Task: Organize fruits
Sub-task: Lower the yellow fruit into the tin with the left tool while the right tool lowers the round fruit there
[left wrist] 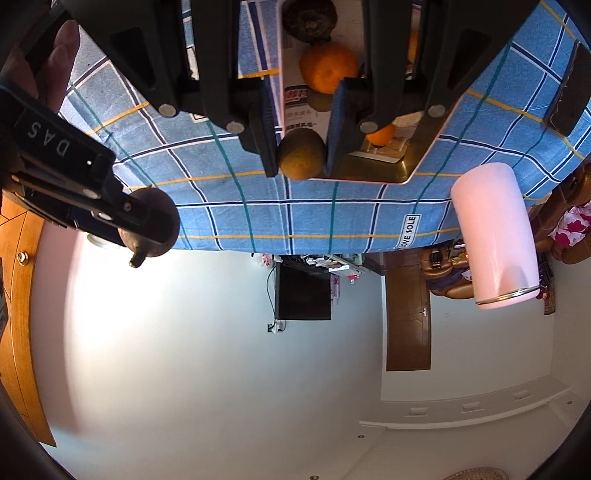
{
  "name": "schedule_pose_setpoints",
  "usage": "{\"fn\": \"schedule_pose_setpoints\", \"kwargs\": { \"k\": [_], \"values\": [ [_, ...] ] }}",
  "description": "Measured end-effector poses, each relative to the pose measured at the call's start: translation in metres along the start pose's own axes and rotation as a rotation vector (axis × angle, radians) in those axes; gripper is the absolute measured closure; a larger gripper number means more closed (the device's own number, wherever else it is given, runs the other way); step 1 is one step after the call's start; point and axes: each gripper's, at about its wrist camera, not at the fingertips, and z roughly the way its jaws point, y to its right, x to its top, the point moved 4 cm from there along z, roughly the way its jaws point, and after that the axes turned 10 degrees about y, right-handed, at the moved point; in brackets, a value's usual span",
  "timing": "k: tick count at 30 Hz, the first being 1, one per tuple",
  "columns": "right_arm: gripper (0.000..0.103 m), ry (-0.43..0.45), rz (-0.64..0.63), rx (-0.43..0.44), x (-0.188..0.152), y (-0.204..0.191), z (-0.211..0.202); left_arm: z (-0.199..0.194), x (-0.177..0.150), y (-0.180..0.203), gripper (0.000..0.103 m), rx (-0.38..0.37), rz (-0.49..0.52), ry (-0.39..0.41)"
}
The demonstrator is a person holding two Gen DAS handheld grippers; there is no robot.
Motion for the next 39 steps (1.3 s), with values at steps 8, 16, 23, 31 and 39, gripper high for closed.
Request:
{"fn": "schedule_pose_setpoints", "kwargs": {
  "k": [8,16,23,31,39],
  "values": [
    [0.050,-0.032,-0.009,0.098,0.005,-0.040,0.021,-0.004,0.001,-0.058,0.076,0.088,-0.056,-0.022],
    [0.050,-0.098,-0.018,0.168,-0.006,-0.077,0.045,-0.001,-0.010,-0.086,0.076,0.119,-0.079,-0.068],
    [0.050,-0.178,-0.032,0.192,-0.024,-0.095,0.067,0.002,-0.021,-0.092,0.076,0.114,-0.085,-0.107],
    [0.050,-0.247,-0.040,0.191,-0.037,-0.101,0.086,0.003,-0.027,-0.091,0.076,0.106,-0.080,-0.133],
    [0.050,-0.332,-0.047,0.186,-0.053,-0.105,0.100,0.008,-0.034,-0.090,0.076,0.094,-0.080,-0.166]
  ]
}}
